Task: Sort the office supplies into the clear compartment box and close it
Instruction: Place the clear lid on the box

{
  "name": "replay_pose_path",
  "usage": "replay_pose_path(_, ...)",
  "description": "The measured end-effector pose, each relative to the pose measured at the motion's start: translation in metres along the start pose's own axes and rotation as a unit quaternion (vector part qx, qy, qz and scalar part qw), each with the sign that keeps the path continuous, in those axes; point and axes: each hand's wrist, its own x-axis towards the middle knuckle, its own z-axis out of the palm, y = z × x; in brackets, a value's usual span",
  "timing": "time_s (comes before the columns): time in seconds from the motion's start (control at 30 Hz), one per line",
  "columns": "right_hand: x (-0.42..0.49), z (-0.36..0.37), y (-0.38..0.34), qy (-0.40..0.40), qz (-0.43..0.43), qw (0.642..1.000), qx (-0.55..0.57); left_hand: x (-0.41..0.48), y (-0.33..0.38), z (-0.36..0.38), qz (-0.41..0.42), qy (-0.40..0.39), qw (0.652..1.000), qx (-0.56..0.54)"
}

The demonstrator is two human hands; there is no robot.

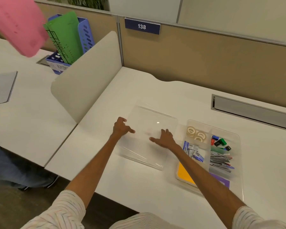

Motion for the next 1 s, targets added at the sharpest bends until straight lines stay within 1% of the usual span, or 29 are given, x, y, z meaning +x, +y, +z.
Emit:
replay_pose_path(0.07,-0.002,-0.012,-0.008,-0.013,-0.007,0.997,0.076,-0.003,0.011,-0.004,0.011,-0.027,0.998,-0.054)
replay_pose_path(0.13,-0.008,-0.023,-0.016,-0.017,-0.021,0.986,0.165,-0.007,0.024,-0.004,0.029,-0.048,0.994,-0.097)
replay_pose_path(0.2,-0.014,-0.033,-0.024,-0.019,-0.034,0.976,0.212,-0.012,0.038,-0.004,0.041,-0.06,0.989,-0.13)
replay_pose_path(0.33,-0.024,-0.049,-0.034,-0.019,-0.032,0.966,0.256,-0.027,0.067,-0.001,0.081,-0.079,0.979,-0.171)
replay_pose_path(0.5,-0.038,-0.065,-0.033,0.004,-0.017,0.94,0.341,-0.049,0.088,0.011,0.115,-0.098,0.969,-0.195)
replay_pose_path(0.7,-0.056,-0.072,-0.022,0.032,-0.017,0.924,0.381,-0.071,0.097,0.035,0.167,-0.211,0.945,-0.187)
replay_pose_path(0.83,-0.064,-0.082,-0.008,0.058,-0.014,0.916,0.398,-0.079,0.098,0.055,0.192,-0.261,0.924,-0.202)
replay_pose_path(0.9,-0.069,-0.087,-0.003,0.101,-0.01,0.912,0.396,-0.08,0.095,0.065,0.182,-0.261,0.926,-0.203)
replay_pose_path(0.93,-0.072,-0.089,-0.002,0.132,-0.011,0.91,0.393,-0.079,0.091,0.069,0.165,-0.242,0.934,-0.206)
replay_pose_path(1.0,-0.079,-0.095,0.006,0.2,-0.034,0.904,0.377,-0.078,0.08,0.084,0.107,-0.174,0.955,-0.216)
